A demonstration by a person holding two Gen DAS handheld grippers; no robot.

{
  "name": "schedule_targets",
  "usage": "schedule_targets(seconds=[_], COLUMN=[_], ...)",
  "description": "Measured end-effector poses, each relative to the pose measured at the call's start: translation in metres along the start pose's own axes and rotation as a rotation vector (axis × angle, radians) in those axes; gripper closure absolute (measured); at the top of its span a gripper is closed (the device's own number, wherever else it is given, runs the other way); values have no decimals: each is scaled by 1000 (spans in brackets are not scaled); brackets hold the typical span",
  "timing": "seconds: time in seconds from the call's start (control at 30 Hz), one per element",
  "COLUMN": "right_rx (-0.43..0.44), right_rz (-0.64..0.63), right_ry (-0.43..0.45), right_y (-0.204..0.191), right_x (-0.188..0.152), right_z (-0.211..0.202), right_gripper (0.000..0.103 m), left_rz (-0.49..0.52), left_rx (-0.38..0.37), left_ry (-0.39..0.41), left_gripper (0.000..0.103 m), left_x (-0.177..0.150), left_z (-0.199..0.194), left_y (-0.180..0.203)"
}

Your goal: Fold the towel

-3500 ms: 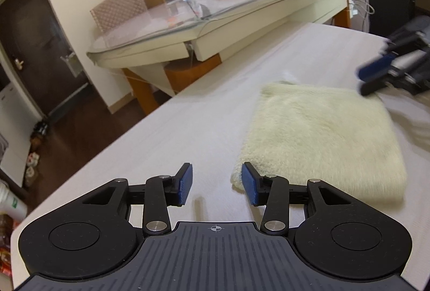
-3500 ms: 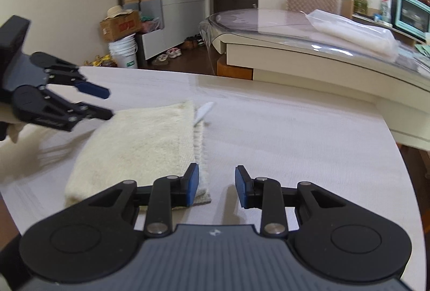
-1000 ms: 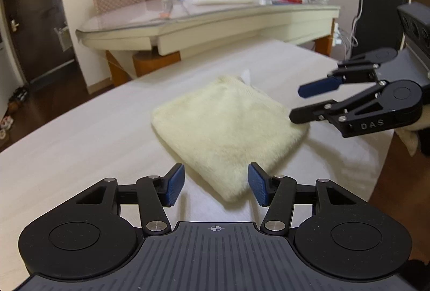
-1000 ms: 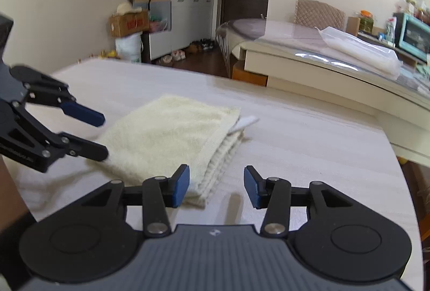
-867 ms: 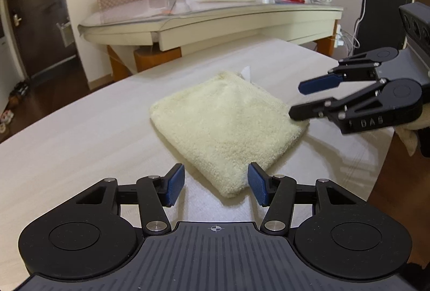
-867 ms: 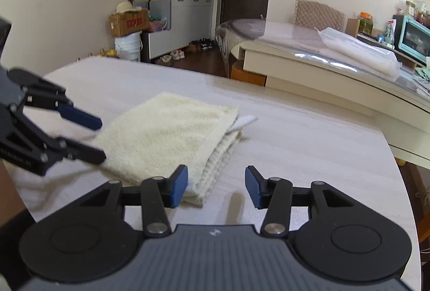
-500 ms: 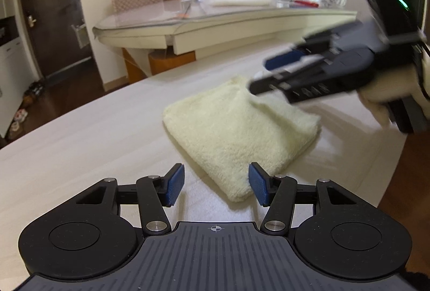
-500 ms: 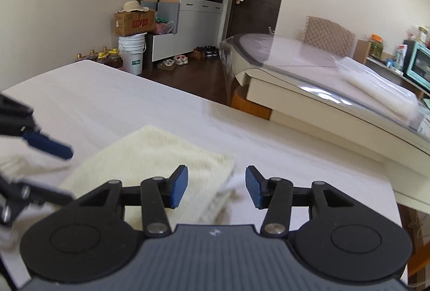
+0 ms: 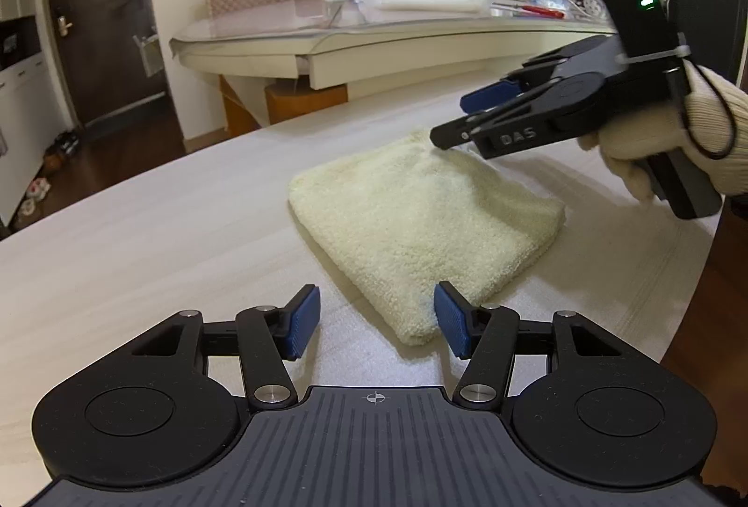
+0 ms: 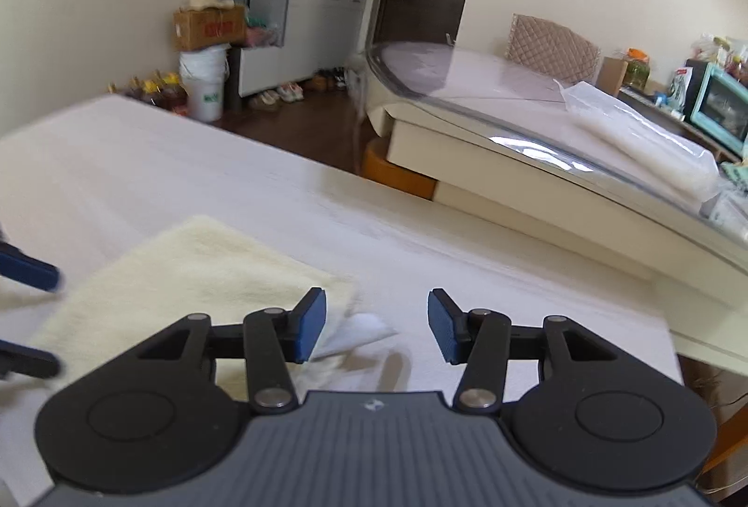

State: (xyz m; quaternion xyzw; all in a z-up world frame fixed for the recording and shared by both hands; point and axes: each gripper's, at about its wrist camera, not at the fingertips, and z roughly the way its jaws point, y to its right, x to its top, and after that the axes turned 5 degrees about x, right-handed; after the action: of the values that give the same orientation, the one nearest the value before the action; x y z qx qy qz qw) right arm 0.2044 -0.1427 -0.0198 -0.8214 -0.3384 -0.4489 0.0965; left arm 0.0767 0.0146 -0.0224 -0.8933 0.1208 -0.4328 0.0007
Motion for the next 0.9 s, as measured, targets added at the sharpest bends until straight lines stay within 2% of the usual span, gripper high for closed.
schedule_targets(seconds=[0.17,0.3,0.37,0.53,0.63,0.7,0.83,0.9], right_rx=[-3,32,54,93,104,107,101,92], right_rz=[18,95,134,203,246,262,278,282], right_ry=[10,49,65,75,67,64,55,53], right_y=[1,4,1,-19,-36,-43,-59,-64], right_x=[-2,-5,-10,-29,-46,-53,-63,-65], right_z=[2,-21,-39,-82,-104,-113,-129,-135], right_gripper=[49,49,48,46,38,34,33,29], left_rz=[-22,-56,-84,-151,-165,-175,-189,-190], left_rx=[0,6,19,49,75,83,103,114], left_ry=[-5,-13,-15,-2,-3,-1,9,13], left_gripper=[43,43,35,30,25,21,17,11], left_x=[0,0,-1,-3,-5,-8,-12,-14], left_z=[-1,-1,-1,-13,-21,-26,-38,-43], left_y=[0,-2,-4,-8,-7,-6,-2,-1])
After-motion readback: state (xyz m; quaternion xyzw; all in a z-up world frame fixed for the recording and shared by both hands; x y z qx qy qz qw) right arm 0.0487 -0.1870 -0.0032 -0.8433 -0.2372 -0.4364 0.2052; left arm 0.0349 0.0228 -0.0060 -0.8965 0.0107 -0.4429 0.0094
